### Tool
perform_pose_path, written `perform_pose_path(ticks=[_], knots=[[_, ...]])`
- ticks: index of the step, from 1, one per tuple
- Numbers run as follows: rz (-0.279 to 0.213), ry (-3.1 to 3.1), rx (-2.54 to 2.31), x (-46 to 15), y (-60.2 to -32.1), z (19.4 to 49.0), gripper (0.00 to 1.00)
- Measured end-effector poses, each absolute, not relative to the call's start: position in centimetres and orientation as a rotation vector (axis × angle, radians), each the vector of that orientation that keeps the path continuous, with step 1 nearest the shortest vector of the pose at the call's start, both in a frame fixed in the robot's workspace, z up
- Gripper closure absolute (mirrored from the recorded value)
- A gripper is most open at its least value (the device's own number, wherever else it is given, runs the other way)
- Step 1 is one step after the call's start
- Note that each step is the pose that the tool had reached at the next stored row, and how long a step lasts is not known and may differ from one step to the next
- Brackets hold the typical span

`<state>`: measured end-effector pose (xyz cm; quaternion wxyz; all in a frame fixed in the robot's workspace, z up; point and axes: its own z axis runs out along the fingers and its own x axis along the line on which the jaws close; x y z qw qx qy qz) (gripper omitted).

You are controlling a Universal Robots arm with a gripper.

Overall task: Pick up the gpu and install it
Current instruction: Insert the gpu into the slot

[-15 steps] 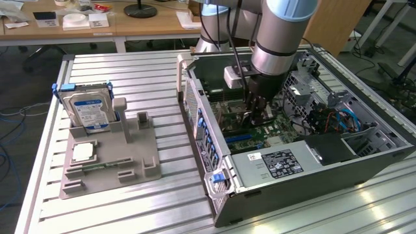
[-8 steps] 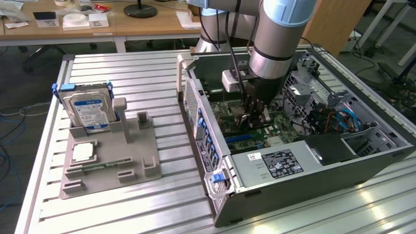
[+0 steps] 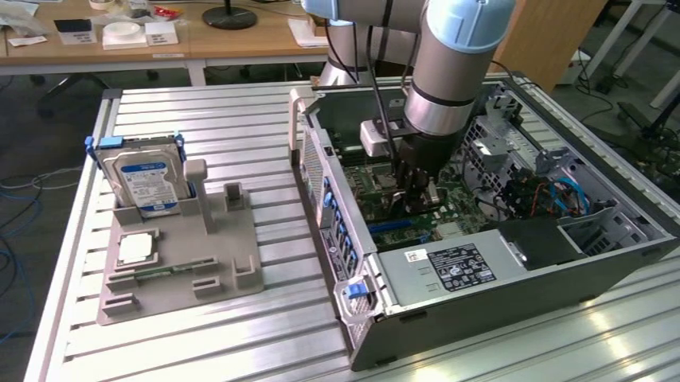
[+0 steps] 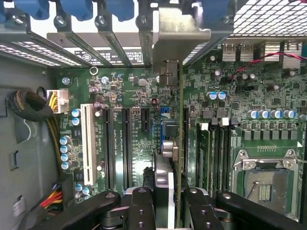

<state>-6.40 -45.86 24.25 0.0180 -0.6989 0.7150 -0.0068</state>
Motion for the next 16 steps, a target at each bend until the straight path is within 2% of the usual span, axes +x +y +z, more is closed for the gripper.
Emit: perform_pose_path(ticks=[16], knots=[[-0.020, 2.221, -2.172, -7.08, -45.92, 23.34, 0.72]])
